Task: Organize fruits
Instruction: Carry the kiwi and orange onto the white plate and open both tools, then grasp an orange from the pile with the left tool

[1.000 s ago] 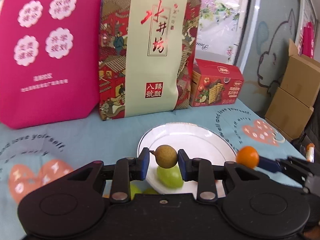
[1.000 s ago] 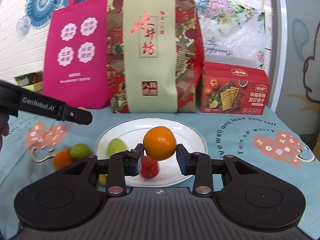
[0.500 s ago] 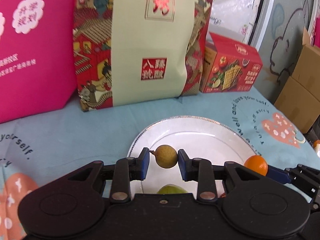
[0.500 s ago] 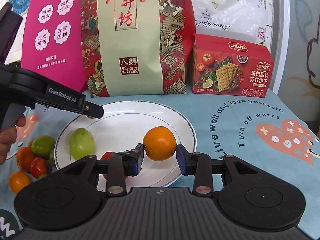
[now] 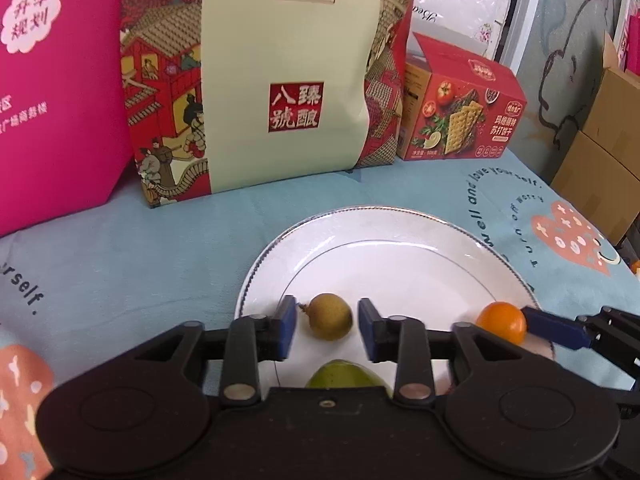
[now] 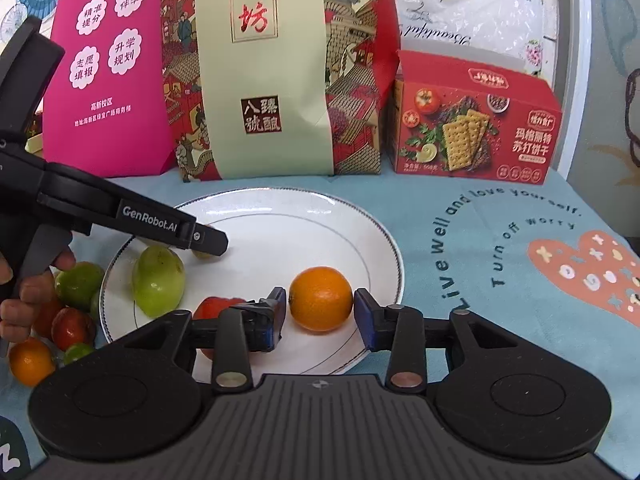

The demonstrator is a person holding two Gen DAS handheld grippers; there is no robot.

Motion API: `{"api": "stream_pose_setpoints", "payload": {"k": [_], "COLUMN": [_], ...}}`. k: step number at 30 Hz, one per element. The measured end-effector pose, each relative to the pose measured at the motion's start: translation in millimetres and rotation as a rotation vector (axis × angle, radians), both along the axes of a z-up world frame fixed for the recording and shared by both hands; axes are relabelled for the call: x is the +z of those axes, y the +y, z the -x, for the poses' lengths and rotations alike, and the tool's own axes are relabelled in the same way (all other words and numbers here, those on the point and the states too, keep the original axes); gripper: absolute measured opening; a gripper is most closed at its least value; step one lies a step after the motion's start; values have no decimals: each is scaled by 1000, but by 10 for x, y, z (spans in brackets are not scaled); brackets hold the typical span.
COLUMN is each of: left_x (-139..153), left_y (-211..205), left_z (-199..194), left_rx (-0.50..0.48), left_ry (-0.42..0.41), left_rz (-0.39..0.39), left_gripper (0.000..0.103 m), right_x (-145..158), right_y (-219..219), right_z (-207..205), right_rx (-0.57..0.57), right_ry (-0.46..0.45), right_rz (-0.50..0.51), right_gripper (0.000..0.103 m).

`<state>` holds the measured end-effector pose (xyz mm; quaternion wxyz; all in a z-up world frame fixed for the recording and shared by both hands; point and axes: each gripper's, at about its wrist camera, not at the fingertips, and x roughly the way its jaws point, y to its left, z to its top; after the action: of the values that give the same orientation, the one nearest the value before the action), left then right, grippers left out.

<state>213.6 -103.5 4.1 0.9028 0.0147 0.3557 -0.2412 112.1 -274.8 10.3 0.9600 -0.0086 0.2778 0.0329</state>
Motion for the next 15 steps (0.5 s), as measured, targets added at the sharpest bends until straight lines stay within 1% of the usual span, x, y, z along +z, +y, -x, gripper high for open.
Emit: {"api": "stream_pose_setpoints", "payload": {"k": [1,2,3,4,5,9,12,15], "left_x": [39,83,139,190,240,378,386,313], "left_y": [27,60,101,141,180,362,483,599], "left_z": [42,91,157,224,297,613,818,1015], "left_rx": [4,11,19,29,41,100,132,172], "left_ry": [-9,-21,-39,-55,-72,-130,-124,-113], "left_rz": [9,20,32,40,47,70,73,58], "left_gripper": [103,103,103,103,103,103,103,103], "right_x": [25,57,87,118,147,214,204,160], "right_y": [1,7,16,25,40,148,247,361], "right_z": [29,64,104,152,208,432,588,742], "right_rx": [1,2,4,7,13,39,61,85], "right_ry": [-12,-25,-38,-53,-70,-98,-90,-67], "right_rz": [2,3,2,-3,-10,-28,-42,-52], "right_gripper": [73,78,88,94,103,103,103,103]}}
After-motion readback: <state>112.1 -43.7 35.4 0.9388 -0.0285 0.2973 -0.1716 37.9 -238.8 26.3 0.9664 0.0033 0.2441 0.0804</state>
